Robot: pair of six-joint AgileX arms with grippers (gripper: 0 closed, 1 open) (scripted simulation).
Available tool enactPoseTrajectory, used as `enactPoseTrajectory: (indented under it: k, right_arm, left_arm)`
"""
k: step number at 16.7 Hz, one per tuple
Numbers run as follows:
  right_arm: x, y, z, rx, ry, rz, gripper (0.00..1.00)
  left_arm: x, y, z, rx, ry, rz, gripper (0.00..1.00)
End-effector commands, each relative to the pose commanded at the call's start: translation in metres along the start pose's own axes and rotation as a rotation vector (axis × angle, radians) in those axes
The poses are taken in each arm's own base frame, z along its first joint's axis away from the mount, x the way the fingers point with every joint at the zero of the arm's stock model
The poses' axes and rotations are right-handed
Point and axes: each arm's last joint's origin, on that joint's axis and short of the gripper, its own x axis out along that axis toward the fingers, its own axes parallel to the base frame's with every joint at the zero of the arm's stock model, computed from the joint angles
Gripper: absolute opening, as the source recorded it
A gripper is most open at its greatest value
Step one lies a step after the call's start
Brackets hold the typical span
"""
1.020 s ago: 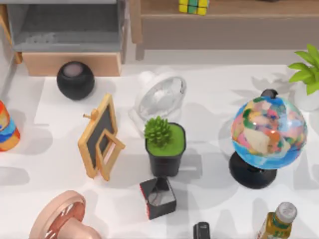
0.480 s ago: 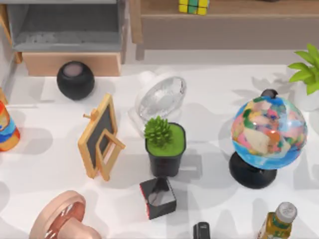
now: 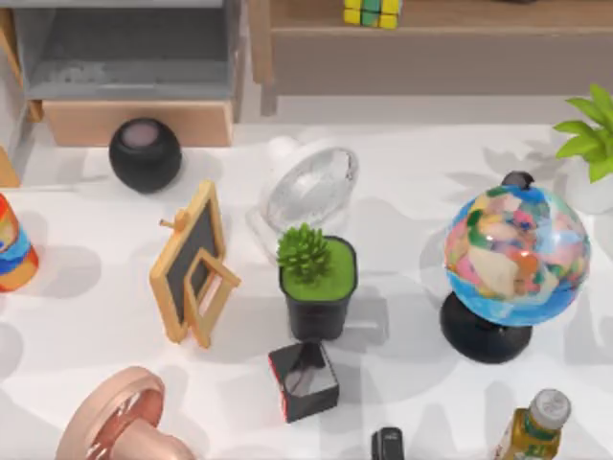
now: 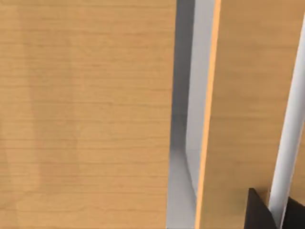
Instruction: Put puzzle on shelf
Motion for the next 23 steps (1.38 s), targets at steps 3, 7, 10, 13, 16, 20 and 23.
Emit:
enactPoseTrajectory:
  k: [3, 7, 10, 13, 16, 20, 23]
  right_arm:
    - [0.000, 0.000, 0.000, 0.000, 0.000, 0.000, 1.00]
    - [0.000, 0.000, 0.000, 0.000, 0.000, 0.000, 1.00]
    - [0.000, 0.000, 0.000, 0.000, 0.000, 0.000, 1.00]
    - [0.000, 0.000, 0.000, 0.000, 0.000, 0.000, 1.00]
    - [0.000, 0.000, 0.000, 0.000, 0.000, 0.000, 1.00]
    - [0.000, 0.000, 0.000, 0.000, 0.000, 0.000, 1.00]
    - [0.000, 0.000, 0.000, 0.000, 0.000, 0.000, 1.00]
  left_arm:
    - [0.024, 0.001, 0.000, 0.002, 0.003, 0.003, 0.00]
    - [0.040, 0.002, 0.001, 0.001, 0.001, 0.004, 0.00]
    - [0.038, 0.002, 0.000, -0.001, 0.003, 0.001, 0.00]
    - [0.046, -0.002, -0.003, -0.001, 0.017, -0.010, 0.00]
    - [0.073, 0.001, -0.005, -0.002, 0.020, 0.001, 0.00]
    - [0.101, 0.004, 0.000, -0.002, 0.004, 0.002, 0.00]
    - [0.102, 0.003, 0.001, -0.001, 0.003, 0.001, 0.00]
